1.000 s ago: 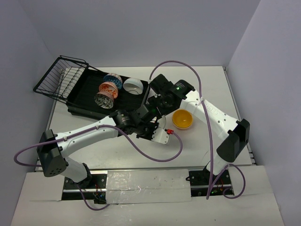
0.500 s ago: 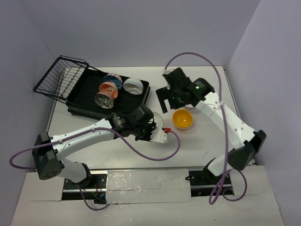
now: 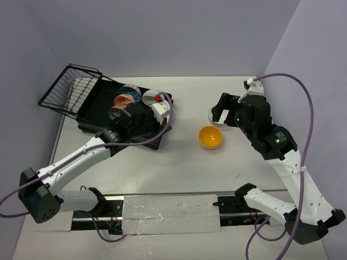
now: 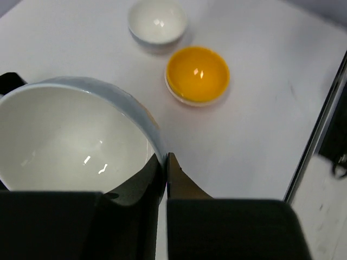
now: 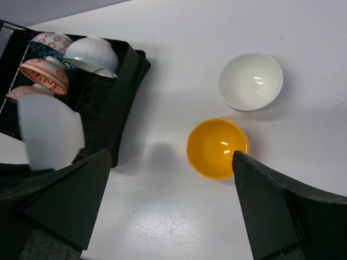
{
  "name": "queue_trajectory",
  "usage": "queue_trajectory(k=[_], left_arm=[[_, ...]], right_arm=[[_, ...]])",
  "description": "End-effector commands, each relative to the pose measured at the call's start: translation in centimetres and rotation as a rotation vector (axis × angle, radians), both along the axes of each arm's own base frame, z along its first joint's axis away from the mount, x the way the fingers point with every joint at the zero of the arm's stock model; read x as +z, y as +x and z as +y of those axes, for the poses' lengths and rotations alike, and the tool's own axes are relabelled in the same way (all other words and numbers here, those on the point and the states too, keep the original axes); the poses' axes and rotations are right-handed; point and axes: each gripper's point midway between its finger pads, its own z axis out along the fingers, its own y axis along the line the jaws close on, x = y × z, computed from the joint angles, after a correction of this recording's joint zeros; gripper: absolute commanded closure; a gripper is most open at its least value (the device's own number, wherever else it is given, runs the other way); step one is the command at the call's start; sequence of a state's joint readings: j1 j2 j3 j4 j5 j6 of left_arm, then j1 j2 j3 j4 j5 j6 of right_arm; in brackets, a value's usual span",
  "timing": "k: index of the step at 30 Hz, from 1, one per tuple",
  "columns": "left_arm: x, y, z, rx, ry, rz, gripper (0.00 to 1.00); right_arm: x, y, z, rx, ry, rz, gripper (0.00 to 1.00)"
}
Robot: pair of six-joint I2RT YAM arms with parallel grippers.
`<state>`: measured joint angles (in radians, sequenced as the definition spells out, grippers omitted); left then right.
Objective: Load the bowls into the dish rack
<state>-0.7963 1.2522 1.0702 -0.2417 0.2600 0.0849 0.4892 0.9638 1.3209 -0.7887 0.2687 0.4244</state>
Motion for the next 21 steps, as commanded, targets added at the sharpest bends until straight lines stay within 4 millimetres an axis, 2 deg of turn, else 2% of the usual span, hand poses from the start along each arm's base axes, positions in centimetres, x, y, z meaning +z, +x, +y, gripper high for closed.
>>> queue_trajectory(k=[1,3,4,5,7,8,10,12,14,15,16,17,19,21], left_arm=[[9.0,1.5,-0.9,0.147,-0.451,0.008,1.00],[10.1,2.1,0.1,0.208,-0.530,0.020,1.00],[9.8,2.9,0.7,0.280,-0.577,0.060,1.00],[10.6,3.6,1.3,0.313,-0.628,0.062,1.00],[11.0,4.0,2.1,0.352,-0.722,0.133,1.00],[12.0,4.6,2.6,0.359,-0.781,0.124,1.00],[11.8,5.2,3.2,0.402,-0.876,0.205,1.00],[13.2,6.3,4.5,0.429,-1.001,0.204,1.00],[11.9,7.2,5.7,0.470,-1.112,0.282,1.00],[13.5,7.1,6.5,0.444,-1.213,0.253,1.00],[12.7,7.2,6.8,0.452,-1.257,0.293,1.00],[12.3,7.7,6.9,0.460,-1.274,0.297,1.00],[12.9,7.7,6.9,0.430,-1.317,0.282,1.00],[12.1,8.9,7.6,0.490,-1.367,0.280,1.00]], right_arm=[[0.5,1.0,0.2,-0.040,0.102,-0.061,0.00],[-0.2,0.9,0.0,-0.045,0.108,-0.055,0.00],[-0.1,0.7,0.0,-0.038,0.117,-0.061,0.00],[-0.4,0.6,-0.1,-0.043,0.117,-0.058,0.00],[-0.4,0.3,-0.3,-0.037,0.119,-0.064,0.00],[-0.7,0.2,-0.3,-0.037,0.116,-0.061,0.00],[-0.6,-0.2,-0.5,-0.030,0.117,-0.069,0.00],[-0.6,-0.7,-0.9,-0.035,0.116,-0.076,0.00],[-0.7,-1.1,-1.1,-0.032,0.109,-0.077,0.00],[-0.4,-1.6,-1.3,-0.030,0.113,-0.091,0.00],[-0.4,-1.8,-1.4,-0.024,0.109,-0.096,0.00],[-0.5,-2.1,-1.5,-0.022,0.108,-0.096,0.00],[-0.2,-2.7,-2.0,-0.022,0.104,-0.116,0.00],[-0.2,-3.3,-2.4,-0.022,0.096,-0.129,0.00]])
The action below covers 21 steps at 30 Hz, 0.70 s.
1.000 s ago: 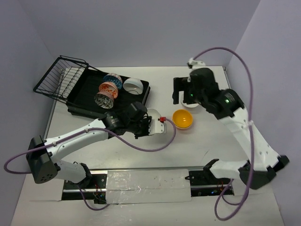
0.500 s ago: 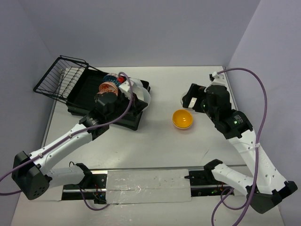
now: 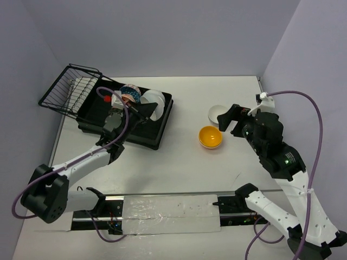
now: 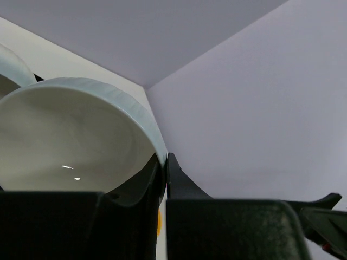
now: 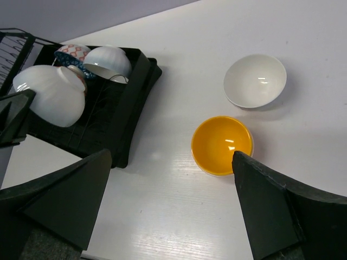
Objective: Load the bowls into the dish rack
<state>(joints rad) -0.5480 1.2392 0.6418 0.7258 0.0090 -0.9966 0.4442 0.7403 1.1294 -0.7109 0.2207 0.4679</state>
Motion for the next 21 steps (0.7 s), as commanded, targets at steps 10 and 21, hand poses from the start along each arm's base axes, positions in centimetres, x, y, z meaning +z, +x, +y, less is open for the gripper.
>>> queue_trajectory(k=[10,21], left_arm=[[6.0,2.2,4.8,0.244,-0.451,-0.225,1.00],[2.7,4.2,4.8,0.304,-0.515,-0.219,1.00]], right_arm=[[1.3,-2.2,-2.8,-0.027,-0.093,-0.093,0.00],[1.3,-2.0,-3.7,-0.032,-0.199,-0.098,0.00]])
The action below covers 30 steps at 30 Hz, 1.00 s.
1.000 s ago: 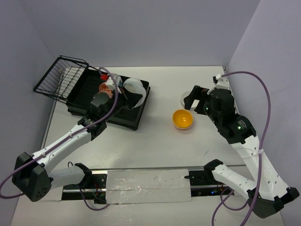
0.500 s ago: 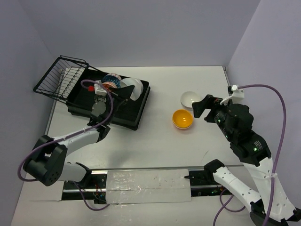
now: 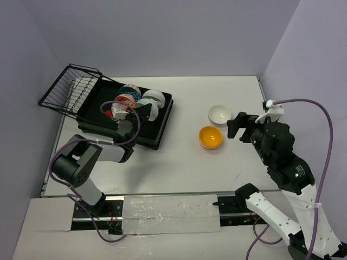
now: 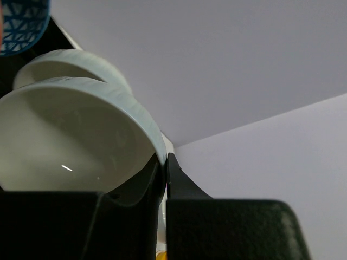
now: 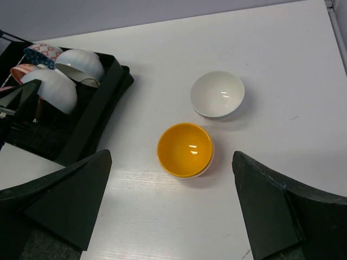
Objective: Load the bowls into the dish rack
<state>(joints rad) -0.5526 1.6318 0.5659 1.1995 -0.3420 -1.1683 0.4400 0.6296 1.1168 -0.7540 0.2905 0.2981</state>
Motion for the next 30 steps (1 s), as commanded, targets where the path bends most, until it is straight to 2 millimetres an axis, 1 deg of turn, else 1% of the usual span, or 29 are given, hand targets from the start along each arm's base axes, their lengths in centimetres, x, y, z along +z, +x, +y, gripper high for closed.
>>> queue_trajectory(k=[1,3,4,9,14,19,22,27,30], left_arm=[[9.6,-1.9,1.7,0.035,-0.253,-0.338,1.00],[9.5,-1.8,1.7,0.035,-0.264,-0.347,1.00],[9.0,-1.6,1.5,0.034,-0.258,-0.341,1.00],[8.4,-1.1,1.4,0.045,-0.275,-0.370,1.00],[9.0,-0.9,0.8,0.027,-0.285,-0.408,1.00],[9.5,-0.8,0.7,0.028,-0.280,-0.438,1.00],[10.2,-0.7,0.4,0.020,-0.281,-0.462,1.00],[9.6,-0.2,0.1,0.021,-0.280,-0.458,1.00],[9.6,0.0,-0.1,0.015,-0.267,-0.465,1.00]], right_arm=[[0.6,0.2,-0.6,-0.011,-0.043,-0.019,0.00],[0.3,0.1,-0.5,-0.004,-0.047,-0.015,0.00],[0.2,0.1,-0.5,-0.004,-0.047,-0.013,0.00],[-0.2,-0.1,-0.4,0.006,-0.053,-0.006,0.00],[-0.3,-0.2,-0.6,0.007,-0.059,-0.005,0.00],[-0.3,-0.2,-0.6,0.011,-0.069,-0.008,0.00],[-0.4,-0.3,-0.6,0.011,-0.070,-0.008,0.00],[-0.5,-0.3,-0.5,0.021,-0.070,-0.009,0.00],[-0.5,-0.4,-0.5,0.026,-0.075,-0.011,0.00]])
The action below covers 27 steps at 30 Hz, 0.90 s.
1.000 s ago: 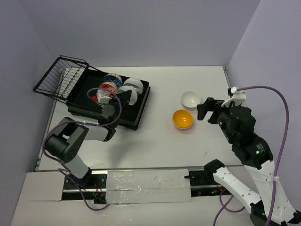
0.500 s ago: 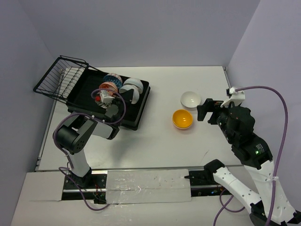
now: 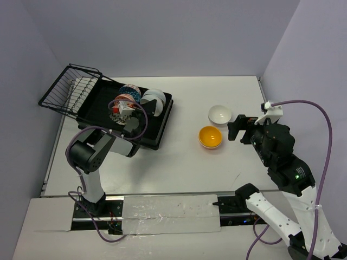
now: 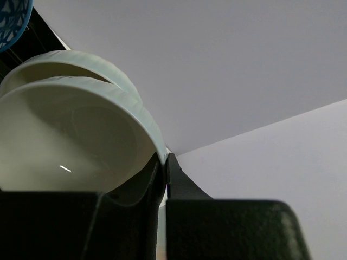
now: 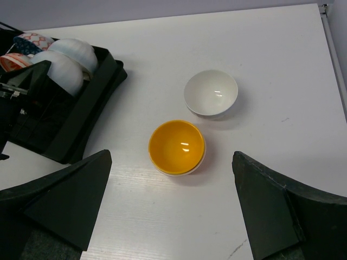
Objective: Load the bowls into the dish rack
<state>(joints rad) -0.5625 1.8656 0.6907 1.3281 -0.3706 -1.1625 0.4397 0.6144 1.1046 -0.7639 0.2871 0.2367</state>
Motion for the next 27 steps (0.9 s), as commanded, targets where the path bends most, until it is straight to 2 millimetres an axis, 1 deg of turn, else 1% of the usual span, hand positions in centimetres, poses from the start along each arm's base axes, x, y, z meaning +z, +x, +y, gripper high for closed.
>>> queue_trajectory(k=[1,7,13,16,17,19,20,21,23,24,25,26,27], left_arm=[[12.1,-3.3,1.9,-0.001,-0.251,-0.457,1.00],[11.8,-3.0,1.9,0.007,-0.264,-0.447,1.00],[10.8,-2.8,2.0,0.007,-0.275,-0.419,1.00],[10.9,-3.1,2.1,0.004,-0.265,-0.422,1.00],[11.4,-3.3,2.2,0.008,-0.264,-0.430,1.00],[11.3,-3.7,2.6,0.017,-0.262,-0.424,0.99],[11.7,-4.0,2.9,0.022,-0.267,-0.431,0.96],[11.5,-4.2,3.0,0.025,-0.261,-0.423,0.90],[11.8,-4.5,3.4,0.030,-0.263,-0.426,0.85],[11.4,-4.7,3.5,0.030,-0.261,-0.417,0.83],[11.6,-4.9,3.6,0.029,-0.264,-0.419,0.80],[11.3,-5.1,3.7,0.027,-0.261,-0.411,0.74],[11.4,-5.2,3.7,0.025,-0.261,-0.411,0.72]], right_arm=[[0.1,-0.1,-0.1,0.007,-0.015,-0.011,0.00],[0.0,-0.1,-0.1,0.013,-0.016,-0.010,0.00],[0.0,-0.3,0.0,0.022,-0.015,-0.011,0.00],[0.0,-0.3,0.0,0.021,-0.017,-0.008,0.00],[-0.1,-0.3,0.0,0.023,-0.018,-0.007,0.00],[-0.1,-0.2,0.1,0.023,-0.017,-0.005,0.00],[0.0,-0.2,0.1,0.023,-0.017,-0.007,0.00],[-0.1,-0.2,0.2,0.025,-0.014,-0.005,0.00],[-0.2,-0.1,0.3,0.030,-0.009,-0.003,0.00],[-0.1,-0.1,0.4,0.032,-0.005,-0.004,0.00],[-0.1,-0.1,0.5,0.037,-0.001,-0.006,0.00],[0.0,0.0,0.6,0.039,0.005,-0.007,0.00],[-0.1,0.1,0.6,0.036,0.003,-0.004,0.00]])
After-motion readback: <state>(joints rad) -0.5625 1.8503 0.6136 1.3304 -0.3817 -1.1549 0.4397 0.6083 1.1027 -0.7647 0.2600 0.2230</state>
